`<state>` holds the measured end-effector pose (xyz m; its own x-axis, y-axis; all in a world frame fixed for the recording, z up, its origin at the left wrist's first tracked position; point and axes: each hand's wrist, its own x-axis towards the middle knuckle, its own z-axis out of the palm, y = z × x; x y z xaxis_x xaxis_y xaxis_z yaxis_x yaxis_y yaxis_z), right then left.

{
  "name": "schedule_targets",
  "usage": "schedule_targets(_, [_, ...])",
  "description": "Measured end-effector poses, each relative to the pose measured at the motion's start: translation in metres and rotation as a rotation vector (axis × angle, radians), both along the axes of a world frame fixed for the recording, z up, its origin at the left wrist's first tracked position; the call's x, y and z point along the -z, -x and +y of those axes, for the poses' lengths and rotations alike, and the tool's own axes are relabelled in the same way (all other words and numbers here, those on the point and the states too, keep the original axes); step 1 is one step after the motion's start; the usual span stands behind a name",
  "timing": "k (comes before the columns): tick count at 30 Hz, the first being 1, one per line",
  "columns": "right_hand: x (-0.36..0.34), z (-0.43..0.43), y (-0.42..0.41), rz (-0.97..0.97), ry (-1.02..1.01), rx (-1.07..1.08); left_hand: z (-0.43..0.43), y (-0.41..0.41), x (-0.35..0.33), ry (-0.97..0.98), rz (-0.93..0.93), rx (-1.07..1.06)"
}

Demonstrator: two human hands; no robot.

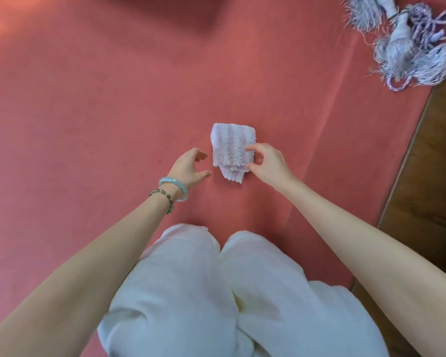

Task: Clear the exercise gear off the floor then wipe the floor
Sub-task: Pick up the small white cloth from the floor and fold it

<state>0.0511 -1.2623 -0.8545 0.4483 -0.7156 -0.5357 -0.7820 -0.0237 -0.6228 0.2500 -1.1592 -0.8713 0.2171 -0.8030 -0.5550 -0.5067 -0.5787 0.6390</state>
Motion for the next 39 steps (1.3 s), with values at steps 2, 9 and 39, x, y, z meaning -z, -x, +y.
schedule_targets(2, [0.016, -0.001, -0.004, 0.038, 0.029, -0.09, -0.004, 0.003, 0.012, -0.009, -0.021, -0.005])
schedule_targets(9, [0.046, -0.003, -0.018, 0.129, 0.146, -0.203, -0.022, 0.018, 0.028, 0.025, -0.023, -0.134])
schedule_targets(39, [-0.755, 0.067, -0.109, -0.479, -0.005, -0.162, 0.091, -0.027, -0.773, 0.55, 0.644, -0.967])
